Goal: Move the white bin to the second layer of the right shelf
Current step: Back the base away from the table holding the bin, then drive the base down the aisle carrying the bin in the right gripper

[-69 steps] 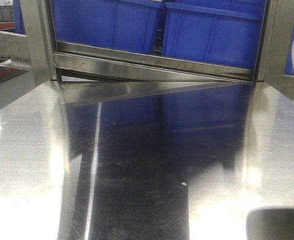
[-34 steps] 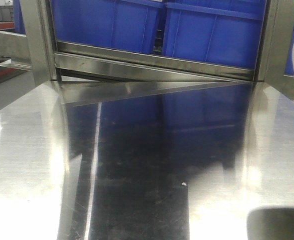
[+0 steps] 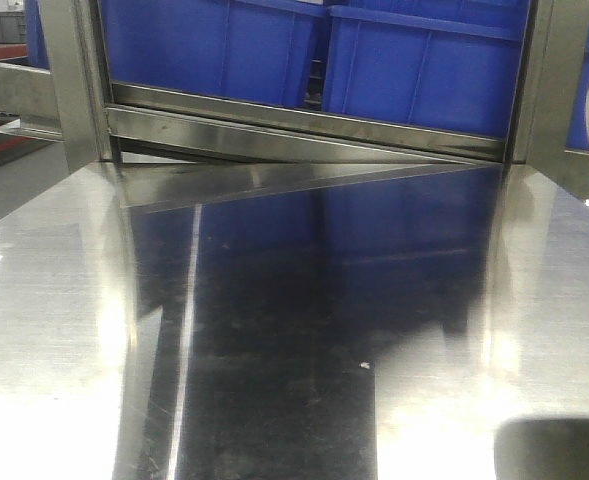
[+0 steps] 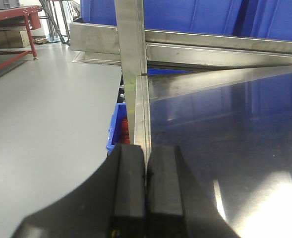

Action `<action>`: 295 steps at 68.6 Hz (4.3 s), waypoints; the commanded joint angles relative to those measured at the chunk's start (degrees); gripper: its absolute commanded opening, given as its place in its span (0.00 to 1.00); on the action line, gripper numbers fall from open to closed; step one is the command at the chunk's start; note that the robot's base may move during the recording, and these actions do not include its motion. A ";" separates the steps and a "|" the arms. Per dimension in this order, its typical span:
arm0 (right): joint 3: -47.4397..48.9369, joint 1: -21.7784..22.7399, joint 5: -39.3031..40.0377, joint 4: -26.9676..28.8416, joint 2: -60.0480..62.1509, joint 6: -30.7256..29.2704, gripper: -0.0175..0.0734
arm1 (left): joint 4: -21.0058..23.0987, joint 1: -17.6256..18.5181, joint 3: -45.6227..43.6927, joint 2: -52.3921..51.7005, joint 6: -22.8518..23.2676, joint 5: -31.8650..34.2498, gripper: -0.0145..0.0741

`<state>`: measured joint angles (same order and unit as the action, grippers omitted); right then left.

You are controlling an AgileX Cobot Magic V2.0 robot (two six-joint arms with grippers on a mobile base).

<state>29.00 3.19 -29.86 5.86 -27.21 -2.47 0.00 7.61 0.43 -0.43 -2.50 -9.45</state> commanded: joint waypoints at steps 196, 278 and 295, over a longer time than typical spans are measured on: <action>1.72 0.30 5.53 0.48 -0.05 -0.42 0.26 | 0.00 0.18 2.11 -0.79 0.30 5.02 0.26; 1.72 0.30 5.53 0.48 -0.05 -0.42 0.26 | 0.00 0.18 2.11 -0.79 0.30 5.02 0.26; 1.72 0.30 5.53 0.48 -0.05 -0.42 0.26 | 0.00 0.18 2.11 -0.79 0.30 5.02 0.26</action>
<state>29.00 3.19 -29.99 5.86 -27.21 -2.56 0.00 7.61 0.43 -0.43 -2.50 -9.45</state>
